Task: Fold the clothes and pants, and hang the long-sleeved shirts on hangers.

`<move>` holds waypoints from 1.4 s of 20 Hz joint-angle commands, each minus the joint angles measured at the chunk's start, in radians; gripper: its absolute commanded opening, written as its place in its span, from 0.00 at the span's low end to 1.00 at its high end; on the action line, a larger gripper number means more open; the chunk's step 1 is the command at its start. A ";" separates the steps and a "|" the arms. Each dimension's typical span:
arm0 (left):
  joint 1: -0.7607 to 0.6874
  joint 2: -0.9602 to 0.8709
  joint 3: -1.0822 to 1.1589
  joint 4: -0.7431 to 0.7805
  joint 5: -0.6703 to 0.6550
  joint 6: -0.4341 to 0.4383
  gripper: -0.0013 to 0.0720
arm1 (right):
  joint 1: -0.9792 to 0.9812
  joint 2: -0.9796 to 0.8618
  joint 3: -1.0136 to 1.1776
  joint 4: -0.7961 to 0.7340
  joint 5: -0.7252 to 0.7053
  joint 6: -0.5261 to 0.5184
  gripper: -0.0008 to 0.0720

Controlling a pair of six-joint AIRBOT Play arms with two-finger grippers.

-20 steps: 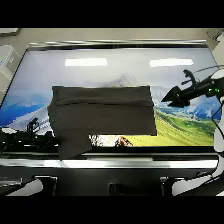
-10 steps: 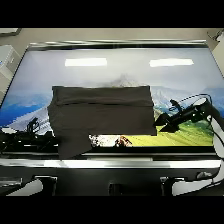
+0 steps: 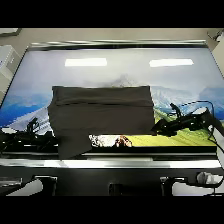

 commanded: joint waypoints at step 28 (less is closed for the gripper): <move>-0.295 -0.021 0.609 0.031 0.214 -0.348 0.05 | 0.270 0.182 0.376 -0.175 -0.298 0.344 0.06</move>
